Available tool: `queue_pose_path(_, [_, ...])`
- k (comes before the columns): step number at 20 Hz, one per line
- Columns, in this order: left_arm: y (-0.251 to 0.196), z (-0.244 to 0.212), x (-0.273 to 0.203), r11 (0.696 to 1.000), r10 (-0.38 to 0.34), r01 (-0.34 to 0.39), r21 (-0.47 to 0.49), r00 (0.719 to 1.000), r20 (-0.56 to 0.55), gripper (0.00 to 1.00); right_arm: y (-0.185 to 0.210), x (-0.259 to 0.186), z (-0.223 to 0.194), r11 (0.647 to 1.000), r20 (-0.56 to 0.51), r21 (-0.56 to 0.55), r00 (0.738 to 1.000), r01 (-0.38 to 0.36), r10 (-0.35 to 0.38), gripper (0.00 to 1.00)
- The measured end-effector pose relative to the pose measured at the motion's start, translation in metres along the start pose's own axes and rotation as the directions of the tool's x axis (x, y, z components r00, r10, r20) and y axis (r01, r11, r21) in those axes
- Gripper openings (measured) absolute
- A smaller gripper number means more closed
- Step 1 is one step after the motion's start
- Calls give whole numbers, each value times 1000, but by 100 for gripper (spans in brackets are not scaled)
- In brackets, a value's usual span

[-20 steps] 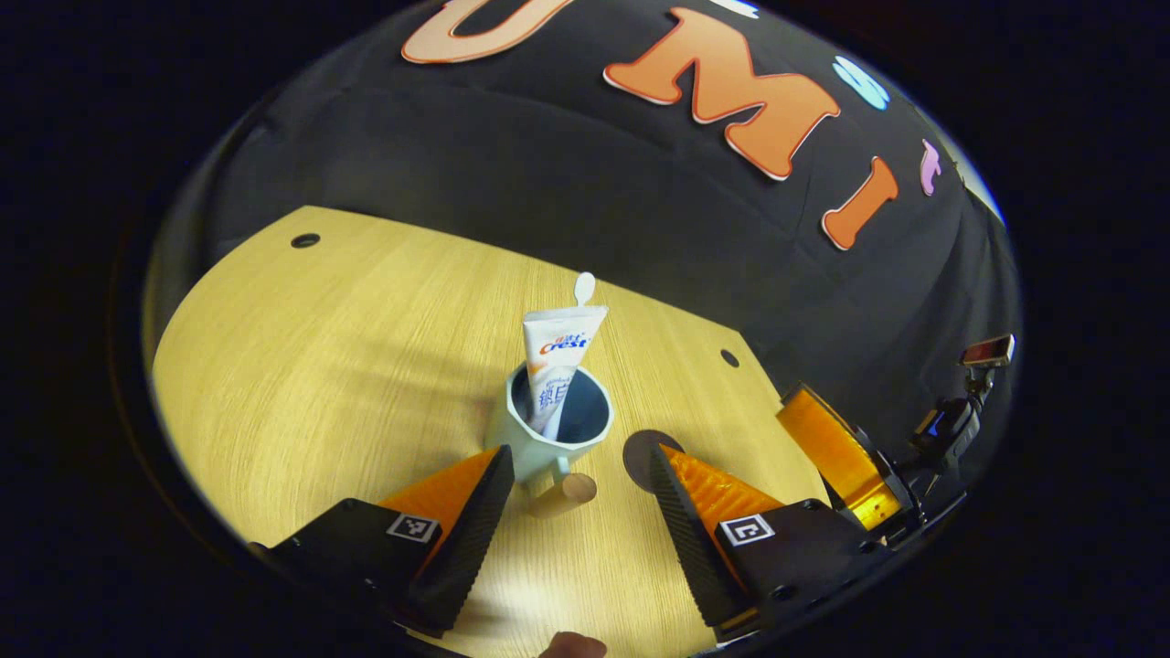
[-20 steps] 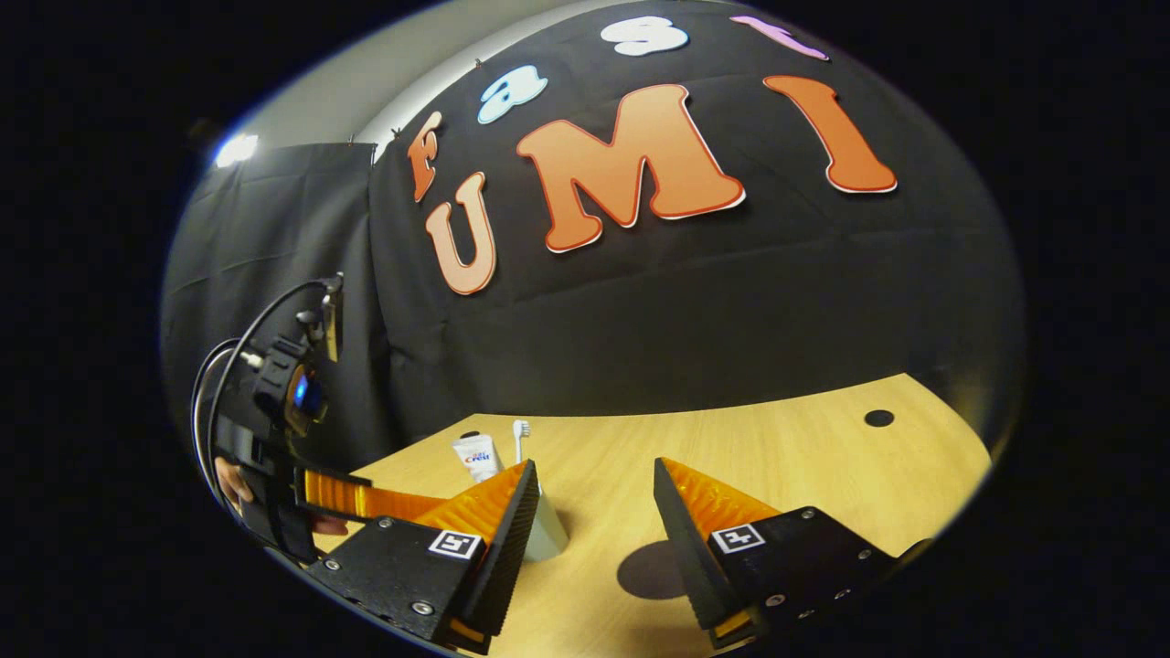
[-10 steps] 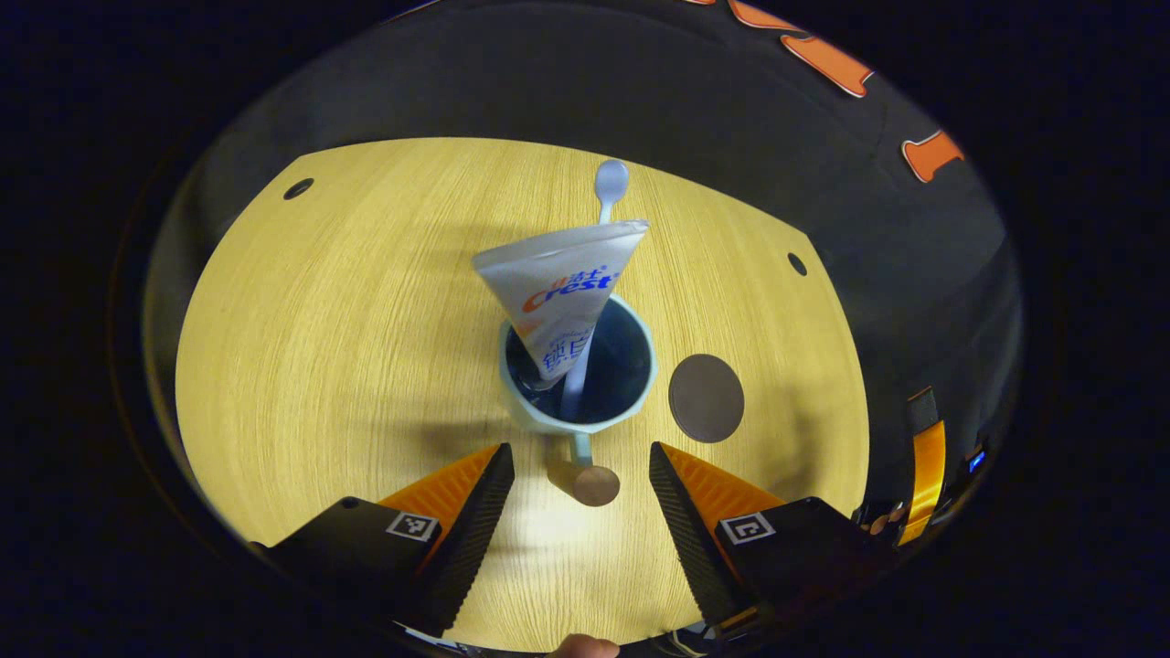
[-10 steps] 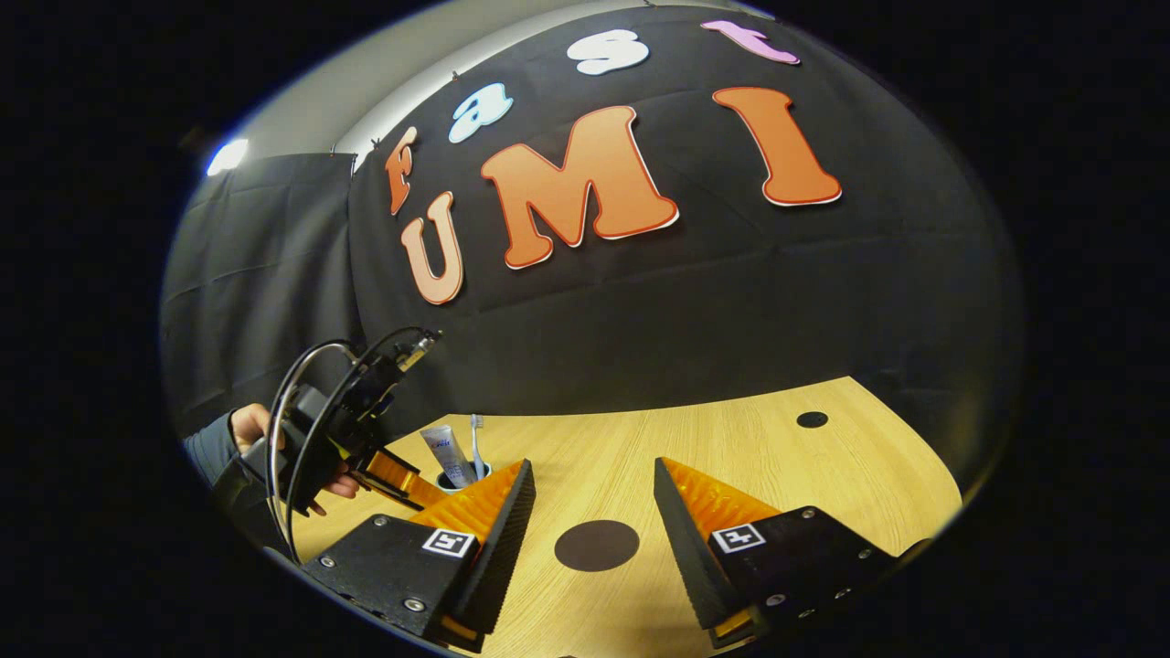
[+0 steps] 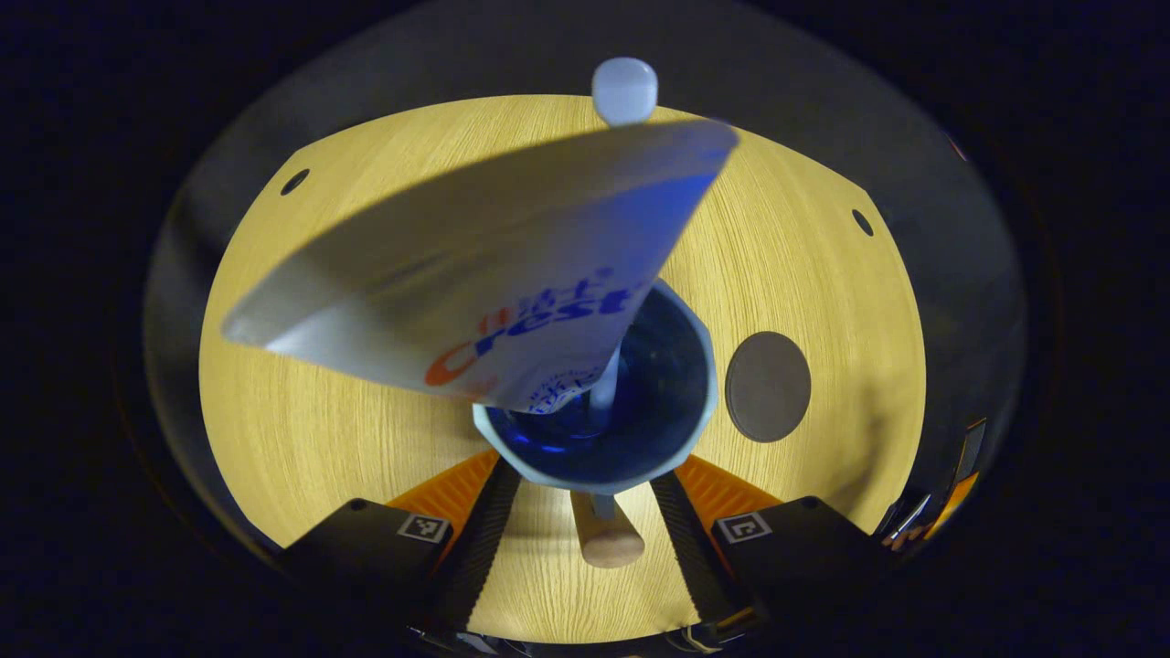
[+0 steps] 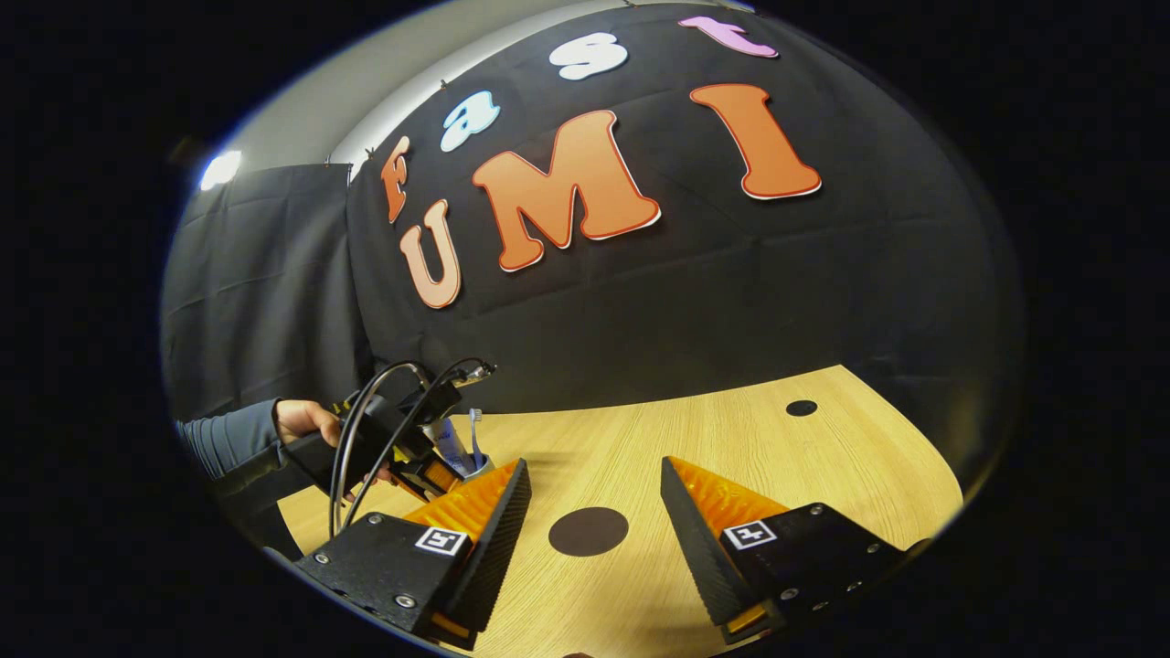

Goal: Put the toothbrush and toothpaste on the desktop into the cup, then pick up the cup and place it on the coaster on the desktop.

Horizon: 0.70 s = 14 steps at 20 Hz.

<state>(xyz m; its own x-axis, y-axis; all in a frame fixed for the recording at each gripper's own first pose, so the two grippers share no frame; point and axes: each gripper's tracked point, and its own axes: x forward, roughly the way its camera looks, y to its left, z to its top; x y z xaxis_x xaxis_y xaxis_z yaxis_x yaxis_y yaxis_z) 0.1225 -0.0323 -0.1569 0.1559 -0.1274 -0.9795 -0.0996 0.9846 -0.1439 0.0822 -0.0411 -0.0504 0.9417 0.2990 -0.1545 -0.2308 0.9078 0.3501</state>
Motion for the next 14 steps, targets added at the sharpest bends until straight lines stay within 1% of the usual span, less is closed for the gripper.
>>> queue_pose_path(2, [-2, 5, -2, 1000, -5, 5, -19, 1000, -15, 76, 3, -1, 2, 1000, 7, -3, 1000, -6, 6, 88])
queue_pose_path(3, [-2, 12, -5, 1000, 4, -4, -12, 1000, -10, 59, 3, -3, 2, 1000, 6, -2, 1000, -7, 7, 88])
queue_pose_path(4, [1, 16, -8, 1000, 19, -19, -18, 1000, -12, 58, 2, -4, 1, 1000, 5, -1, 1000, -4, 4, 89])
queue_pose_path(5, [2, 24, -7, 999, 41, -41, -22, 999, -3, 35, 1, -5, 2, 1000, 6, 1, 1000, 1, -1, 89])
queue_pose_path(6, [6, 31, -7, 998, 58, -58, -16, 998, 11, 36, -1, -6, 2, 1000, 5, 5, 1000, 7, -7, 89])
queue_pose_path(7, [8, 36, -7, 998, 66, -66, -19, 998, 8, 32, -3, -8, 1, 1000, 5, 11, 1000, 13, -13, 89])
queue_pose_path(8, [8, 45, -9, 998, 67, -66, -20, 998, 17, 33, -4, -12, 1, 1000, 5, 15, 1000, 14, -14, 89])
queue_pose_path(10, [4, 66, -16, 998, 58, -58, -3, 997, 45, 30, -10, -16, 4, 999, 12, 23, 999, 29, -29, 89])
queue_pose_path(14, [-22, 118, -32, 998, 32, -38, 56, 993, 110, 31, -20, -25, 14, 997, 36, 46, 998, 58, -59, 89])
